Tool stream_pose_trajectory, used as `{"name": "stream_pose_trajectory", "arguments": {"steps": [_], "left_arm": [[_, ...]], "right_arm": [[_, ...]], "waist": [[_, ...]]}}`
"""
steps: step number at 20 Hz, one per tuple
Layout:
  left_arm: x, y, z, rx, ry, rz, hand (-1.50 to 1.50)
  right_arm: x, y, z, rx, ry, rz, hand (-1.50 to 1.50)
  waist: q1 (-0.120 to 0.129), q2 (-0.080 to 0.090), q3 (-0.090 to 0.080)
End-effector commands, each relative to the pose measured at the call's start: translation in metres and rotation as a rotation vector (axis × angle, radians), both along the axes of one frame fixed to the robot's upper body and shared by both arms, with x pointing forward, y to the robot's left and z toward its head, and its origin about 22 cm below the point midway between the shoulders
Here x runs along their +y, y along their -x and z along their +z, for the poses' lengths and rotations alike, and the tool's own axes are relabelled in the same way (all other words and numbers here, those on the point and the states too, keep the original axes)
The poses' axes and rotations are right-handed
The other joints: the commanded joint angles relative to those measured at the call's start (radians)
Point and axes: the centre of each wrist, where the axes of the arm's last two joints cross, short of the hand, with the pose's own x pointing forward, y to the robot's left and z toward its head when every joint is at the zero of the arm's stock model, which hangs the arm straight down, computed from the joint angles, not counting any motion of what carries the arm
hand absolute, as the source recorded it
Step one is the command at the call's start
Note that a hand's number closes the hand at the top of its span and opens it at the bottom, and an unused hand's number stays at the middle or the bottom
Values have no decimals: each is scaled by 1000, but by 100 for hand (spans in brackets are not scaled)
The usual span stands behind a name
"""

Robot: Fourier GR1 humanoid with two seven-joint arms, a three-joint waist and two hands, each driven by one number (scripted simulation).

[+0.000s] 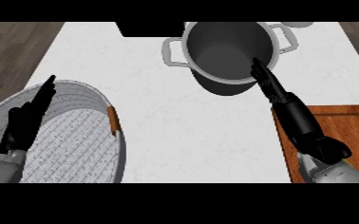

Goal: Pick the pear from the cutting board and place it in the pot

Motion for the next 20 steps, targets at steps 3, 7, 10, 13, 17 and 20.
{"name": "stream_pose_trajectory", "arguments": {"steps": [3,7,10,13,17,20], "left_arm": [[-17,1,5,-145,134,37,0],[-53,-2,2,-219,284,38,0],[-89,4,-2,-267,376,13,0],[-96,21,-8,-285,386,13,0],[-115,18,-2,-284,377,-18,0],[-106,22,-9,-276,364,2,0]], "right_arm": [[-77,6,37,-235,-13,18,150],[-164,6,62,-212,467,-279,150],[-218,34,19,-219,308,-483,-150],[-250,68,4,-339,168,-364,-150],[-270,93,5,-420,150,-285,-150],[-267,123,10,-344,289,-247,-150]], "waist": [[-71,17,-53],[-140,15,-66],[-101,27,-51],[-85,22,-52],[-70,28,-55],[-75,27,-57]]}}
